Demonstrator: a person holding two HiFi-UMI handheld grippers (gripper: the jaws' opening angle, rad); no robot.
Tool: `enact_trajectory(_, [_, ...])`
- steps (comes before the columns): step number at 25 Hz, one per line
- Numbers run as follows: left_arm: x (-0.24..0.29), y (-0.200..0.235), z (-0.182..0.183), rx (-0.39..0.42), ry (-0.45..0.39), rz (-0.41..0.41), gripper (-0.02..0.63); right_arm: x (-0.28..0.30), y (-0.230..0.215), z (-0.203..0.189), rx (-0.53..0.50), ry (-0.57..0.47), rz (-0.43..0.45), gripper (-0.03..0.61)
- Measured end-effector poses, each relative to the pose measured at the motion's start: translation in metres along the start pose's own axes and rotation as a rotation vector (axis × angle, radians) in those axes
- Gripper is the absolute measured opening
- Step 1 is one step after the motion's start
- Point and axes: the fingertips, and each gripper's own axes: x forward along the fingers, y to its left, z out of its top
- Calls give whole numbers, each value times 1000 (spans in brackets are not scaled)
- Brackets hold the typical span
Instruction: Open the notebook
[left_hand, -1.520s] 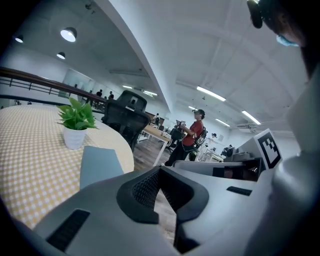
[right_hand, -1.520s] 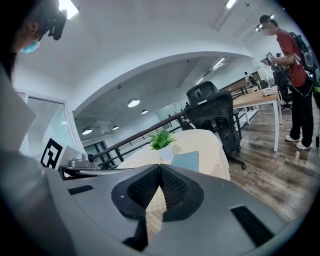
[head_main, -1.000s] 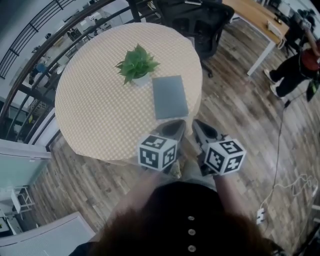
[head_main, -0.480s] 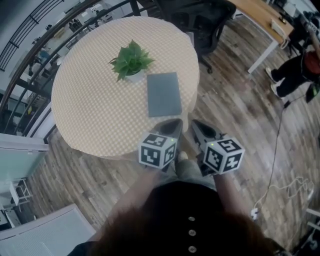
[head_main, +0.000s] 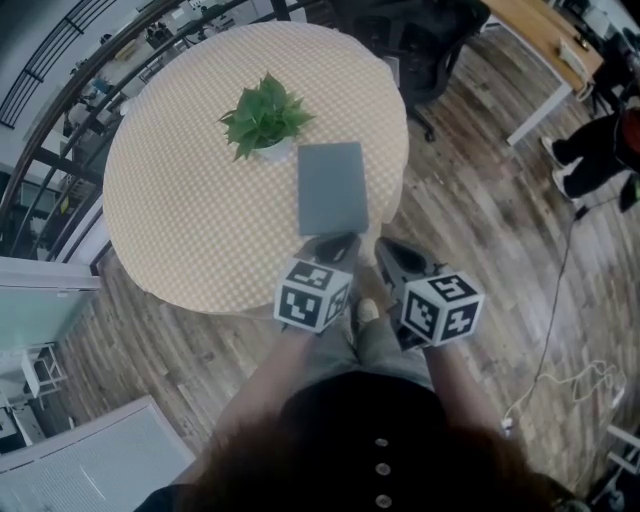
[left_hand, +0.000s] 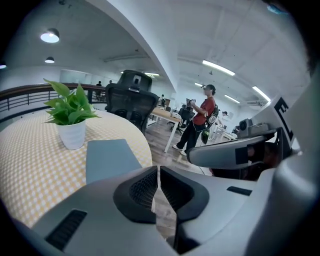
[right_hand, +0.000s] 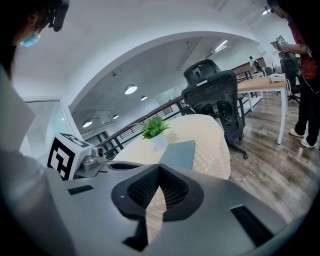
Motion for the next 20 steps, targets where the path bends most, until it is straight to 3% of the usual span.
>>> enact_trajectory(8, [21, 15, -6, 123, 83, 24, 26, 15, -23, -3, 41, 2, -46, 11])
enact_trajectory(15, [47, 16, -16, 211, 146, 33, 114, 21, -40, -11, 88, -1, -65, 11])
enact_trajectory(20, [63, 17, -25, 227, 188, 24, 152, 24, -48, -22, 125, 13, -72, 11])
